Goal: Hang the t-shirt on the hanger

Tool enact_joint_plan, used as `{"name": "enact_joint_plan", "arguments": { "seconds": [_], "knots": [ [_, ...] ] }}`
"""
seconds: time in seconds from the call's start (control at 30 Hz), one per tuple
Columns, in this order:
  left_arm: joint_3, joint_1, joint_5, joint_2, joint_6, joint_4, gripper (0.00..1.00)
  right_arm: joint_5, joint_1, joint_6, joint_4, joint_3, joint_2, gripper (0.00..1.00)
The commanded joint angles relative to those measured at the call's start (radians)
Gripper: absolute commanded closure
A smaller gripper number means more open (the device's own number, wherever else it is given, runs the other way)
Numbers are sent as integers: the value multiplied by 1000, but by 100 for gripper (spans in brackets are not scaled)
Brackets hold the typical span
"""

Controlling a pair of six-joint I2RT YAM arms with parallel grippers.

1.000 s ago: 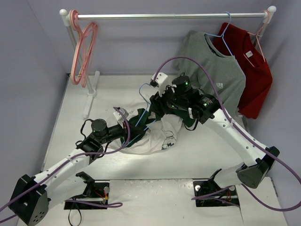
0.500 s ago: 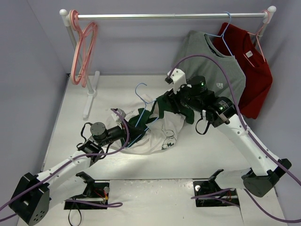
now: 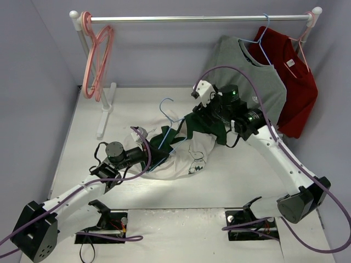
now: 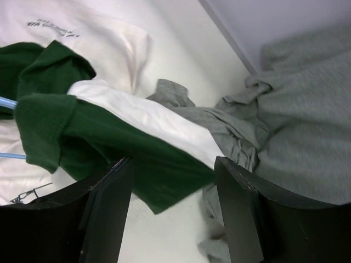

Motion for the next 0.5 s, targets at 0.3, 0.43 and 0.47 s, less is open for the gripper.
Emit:
{"name": "enact_joint_plan", "arguments": {
  "seconds": [0.3, 0.43, 0.47],
  "knots": [
    [176, -7, 89, 15, 87, -14, 100, -268, 3, -144, -10, 93, 113, 55],
    [206, -7, 103, 32, 122, -66, 100, -294, 28, -144, -28, 115, 119, 65],
    [212, -7, 106, 38, 128, -84, 100, -303, 34, -144, -31, 119, 117, 65]
  ]
}}
